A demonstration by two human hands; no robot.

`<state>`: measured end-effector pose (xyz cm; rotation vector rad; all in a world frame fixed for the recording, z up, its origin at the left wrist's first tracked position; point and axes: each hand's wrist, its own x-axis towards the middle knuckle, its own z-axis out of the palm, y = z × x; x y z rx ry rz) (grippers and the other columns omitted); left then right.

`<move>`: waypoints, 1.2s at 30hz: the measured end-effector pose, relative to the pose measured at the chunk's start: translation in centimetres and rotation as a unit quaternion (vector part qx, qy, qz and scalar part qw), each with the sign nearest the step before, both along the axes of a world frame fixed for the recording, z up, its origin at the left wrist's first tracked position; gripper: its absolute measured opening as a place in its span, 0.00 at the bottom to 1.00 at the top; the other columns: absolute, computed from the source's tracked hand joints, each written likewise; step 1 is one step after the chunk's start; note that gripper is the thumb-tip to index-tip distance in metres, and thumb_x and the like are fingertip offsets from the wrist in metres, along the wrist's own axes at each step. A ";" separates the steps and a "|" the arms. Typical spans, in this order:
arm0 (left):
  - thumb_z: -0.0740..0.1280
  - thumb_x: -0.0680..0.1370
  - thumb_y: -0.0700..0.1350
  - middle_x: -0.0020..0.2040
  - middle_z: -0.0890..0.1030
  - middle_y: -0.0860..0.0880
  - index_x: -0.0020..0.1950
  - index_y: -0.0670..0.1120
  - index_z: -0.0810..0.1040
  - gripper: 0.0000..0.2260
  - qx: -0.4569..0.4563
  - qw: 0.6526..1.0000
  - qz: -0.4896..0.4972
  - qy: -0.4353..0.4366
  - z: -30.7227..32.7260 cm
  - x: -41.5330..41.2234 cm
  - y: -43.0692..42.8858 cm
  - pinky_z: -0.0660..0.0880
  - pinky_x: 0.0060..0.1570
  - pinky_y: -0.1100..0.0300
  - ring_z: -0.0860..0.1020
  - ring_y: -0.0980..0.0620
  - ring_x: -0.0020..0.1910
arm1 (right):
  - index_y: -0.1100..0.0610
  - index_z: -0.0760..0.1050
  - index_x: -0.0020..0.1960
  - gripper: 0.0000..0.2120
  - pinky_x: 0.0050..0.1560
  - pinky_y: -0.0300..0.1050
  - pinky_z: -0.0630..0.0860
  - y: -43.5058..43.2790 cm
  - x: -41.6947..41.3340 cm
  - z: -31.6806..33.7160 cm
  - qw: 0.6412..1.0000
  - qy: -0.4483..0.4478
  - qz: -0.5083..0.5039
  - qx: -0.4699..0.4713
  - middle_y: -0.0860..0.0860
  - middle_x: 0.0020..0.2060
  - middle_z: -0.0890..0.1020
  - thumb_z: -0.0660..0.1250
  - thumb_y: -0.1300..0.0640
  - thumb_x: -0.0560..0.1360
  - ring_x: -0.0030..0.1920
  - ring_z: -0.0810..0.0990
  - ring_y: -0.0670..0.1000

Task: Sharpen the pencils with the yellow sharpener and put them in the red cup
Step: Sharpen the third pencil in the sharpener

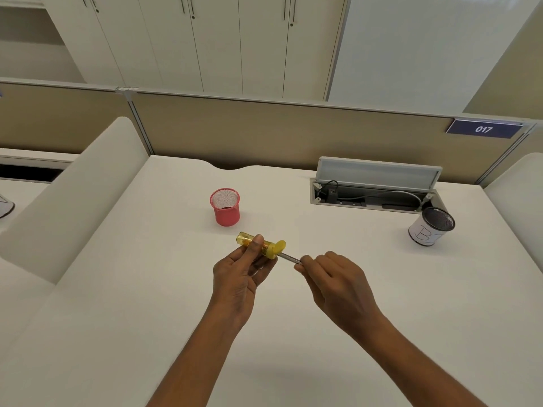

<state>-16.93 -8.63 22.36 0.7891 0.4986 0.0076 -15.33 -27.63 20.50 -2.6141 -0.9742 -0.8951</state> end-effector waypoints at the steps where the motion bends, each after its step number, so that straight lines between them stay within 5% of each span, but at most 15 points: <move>1: 0.74 0.72 0.43 0.52 0.87 0.37 0.51 0.37 0.85 0.12 0.002 1.000 -0.003 -0.002 0.0 0.0 0.0 0.85 0.50 0.52 0.87 0.42 0.50 | 0.59 0.80 0.45 0.13 0.27 0.47 0.64 0.0 -0.1 -0.1 1.000 0.017 -0.002 0.015 0.50 0.29 0.71 0.64 0.53 0.83 0.29 0.65 0.52; 3: 0.74 0.72 0.42 0.51 0.87 0.37 0.50 0.38 0.85 0.10 0.014 1.000 -0.011 -0.011 0.1 0.0 -0.1 0.85 0.49 0.53 0.87 0.42 0.50 | 0.57 0.79 0.40 0.15 0.27 0.45 0.62 0.7 -0.7 0.1 0.980 0.135 -0.015 0.146 0.48 0.26 0.68 0.64 0.52 0.83 0.28 0.64 0.50; 4: 0.74 0.72 0.42 0.50 0.87 0.37 0.48 0.38 0.86 0.09 0.021 1.000 -0.015 -0.016 0.1 0.0 -0.1 0.85 0.49 0.53 0.87 0.42 0.50 | 0.57 0.79 0.38 0.16 0.27 0.42 0.61 1.2 -1.1 0.5 0.937 0.238 -0.025 0.253 0.47 0.24 0.66 0.65 0.53 0.83 0.26 0.62 0.49; 6: 0.73 0.73 0.42 0.50 0.87 0.38 0.47 0.38 0.86 0.08 0.027 0.999 -0.021 -0.021 0.1 0.1 -0.1 0.84 0.49 0.54 0.87 0.42 0.50 | 0.56 0.79 0.34 0.19 0.27 0.37 0.59 1.8 -1.4 1.7 0.797 0.434 -0.072 0.414 0.49 0.23 0.63 0.67 0.52 0.82 0.26 0.59 0.49; 9: 0.74 0.73 0.42 0.51 0.87 0.37 0.50 0.36 0.85 0.11 0.027 0.999 -0.024 -0.013 0.0 0.0 -0.4 0.84 0.51 0.52 0.87 0.42 0.51 | 0.60 0.79 0.37 0.18 0.28 0.39 0.57 1.6 -1.1 3.6 0.594 0.621 -0.112 0.499 0.50 0.24 0.60 0.66 0.51 0.82 0.26 0.56 0.50; 11: 0.74 0.73 0.42 0.51 0.87 0.37 0.52 0.36 0.84 0.12 0.024 0.999 -0.022 -0.008 -0.2 -0.1 -0.5 0.84 0.51 0.52 0.87 0.42 0.51 | 0.61 0.79 0.40 0.18 0.29 0.42 0.56 1.1 -0.9 4.3 0.551 0.662 -0.103 0.498 0.50 0.26 0.58 0.65 0.50 0.82 0.27 0.54 0.50; 12: 0.73 0.74 0.42 0.52 0.87 0.37 0.52 0.36 0.84 0.12 0.020 1.000 -0.020 -0.007 -0.2 -0.2 -0.5 0.84 0.50 0.53 0.87 0.42 0.51 | 0.60 0.80 0.40 0.19 0.29 0.42 0.57 1.1 -0.9 4.2 0.579 0.654 -0.098 0.476 0.49 0.26 0.60 0.65 0.48 0.83 0.27 0.56 0.50; 17: 0.72 0.77 0.41 0.52 0.87 0.37 0.55 0.34 0.83 0.11 -0.011 1.000 0.000 0.003 0.0 0.0 -0.6 0.84 0.51 0.53 0.87 0.44 0.49 | 0.49 0.81 0.47 0.14 0.33 0.40 0.67 1.4 -1.6 2.7 0.846 0.415 -0.045 0.333 0.43 0.27 0.73 0.63 0.41 0.80 0.28 0.69 0.44; 20: 0.73 0.77 0.41 0.52 0.87 0.37 0.56 0.34 0.83 0.12 -0.018 1.000 0.010 0.011 0.1 0.2 -0.6 0.85 0.51 0.52 0.87 0.44 0.50 | 0.54 0.77 0.62 0.20 0.34 0.38 0.73 0.6 -1.3 1.7 0.970 0.218 -0.042 0.099 0.45 0.39 0.79 0.64 0.39 0.80 0.37 0.76 0.43; 22: 0.74 0.76 0.41 0.52 0.87 0.37 0.57 0.34 0.83 0.14 -0.019 1.000 0.013 0.016 0.1 0.2 -0.5 0.85 0.50 0.52 0.87 0.44 0.49 | 0.58 0.78 0.60 0.17 0.29 0.44 0.73 0.0 -0.8 0.6 0.995 0.091 -0.024 -0.013 0.50 0.38 0.79 0.65 0.46 0.82 0.35 0.75 0.51; 25: 0.73 0.77 0.41 0.52 0.87 0.38 0.57 0.34 0.83 0.13 -0.013 1.000 0.004 0.016 0.0 0.1 -0.6 0.85 0.48 0.53 0.87 0.44 0.49 | 0.60 0.81 0.52 0.08 0.26 0.47 0.65 -0.2 -0.2 0.1 0.999 -0.002 -0.017 -0.047 0.51 0.32 0.73 0.68 0.55 0.82 0.31 0.67 0.52; 28: 0.72 0.77 0.40 0.52 0.87 0.37 0.55 0.35 0.84 0.11 -0.008 1.000 -0.004 0.010 0.0 0.0 -0.7 0.85 0.48 0.54 0.87 0.43 0.49 | 0.59 0.80 0.47 0.08 0.25 0.46 0.62 0.2 -0.1 -0.3 1.000 0.004 -0.020 -0.010 0.50 0.30 0.71 0.67 0.55 0.81 0.29 0.65 0.52; 30: 0.72 0.77 0.40 0.52 0.87 0.37 0.54 0.36 0.84 0.09 0.000 1.000 -0.012 0.000 0.0 0.0 -0.6 0.84 0.49 0.53 0.87 0.42 0.51 | 0.57 0.78 0.42 0.12 0.25 0.45 0.63 0.9 -0.7 -0.2 0.989 0.105 -0.025 0.099 0.46 0.28 0.69 0.65 0.54 0.82 0.28 0.65 0.50; 33: 0.72 0.77 0.40 0.50 0.87 0.38 0.52 0.36 0.84 0.08 0.014 1.000 -0.022 -0.012 0.1 0.1 -0.5 0.84 0.50 0.53 0.87 0.41 0.52 | 0.57 0.78 0.36 0.17 0.28 0.38 0.59 2.3 -1.5 1.3 0.854 0.373 -0.058 0.358 0.44 0.23 0.64 0.65 0.53 0.83 0.25 0.60 0.46; 36: 0.72 0.76 0.41 0.51 0.87 0.37 0.52 0.36 0.84 0.09 0.019 0.999 -0.024 -0.009 0.0 -0.1 -0.6 0.84 0.51 0.53 0.87 0.40 0.52 | 0.59 0.76 0.38 0.18 0.27 0.40 0.57 2.3 -1.0 3.5 0.567 0.641 -0.113 0.505 0.48 0.25 0.59 0.64 0.51 0.83 0.26 0.55 0.48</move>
